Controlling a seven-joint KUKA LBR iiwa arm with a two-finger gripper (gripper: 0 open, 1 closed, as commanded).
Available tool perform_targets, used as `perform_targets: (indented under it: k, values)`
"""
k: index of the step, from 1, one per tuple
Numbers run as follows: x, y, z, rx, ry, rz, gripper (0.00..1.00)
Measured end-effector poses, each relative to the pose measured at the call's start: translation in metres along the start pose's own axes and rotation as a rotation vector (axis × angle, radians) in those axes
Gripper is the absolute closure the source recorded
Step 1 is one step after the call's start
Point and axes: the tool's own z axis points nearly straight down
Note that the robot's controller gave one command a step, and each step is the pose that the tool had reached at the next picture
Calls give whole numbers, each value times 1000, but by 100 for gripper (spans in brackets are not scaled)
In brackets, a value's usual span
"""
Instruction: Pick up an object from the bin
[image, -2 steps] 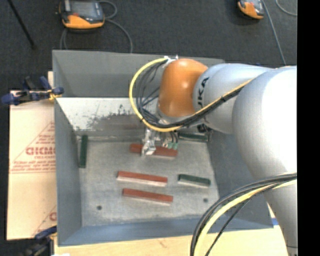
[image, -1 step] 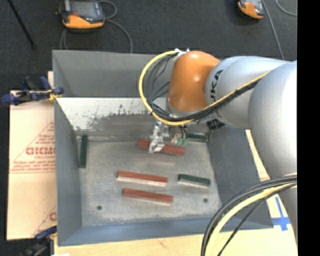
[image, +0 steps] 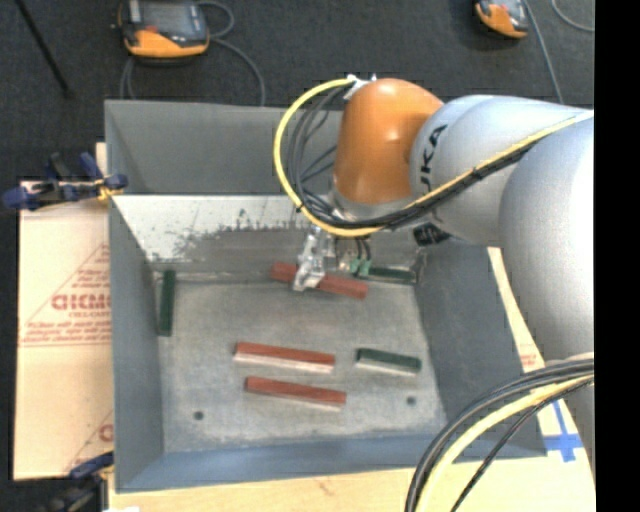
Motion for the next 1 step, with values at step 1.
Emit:
perform_targets:
  k: [1]
  values:
    - [14,-13,-122,1,2,-71,100]
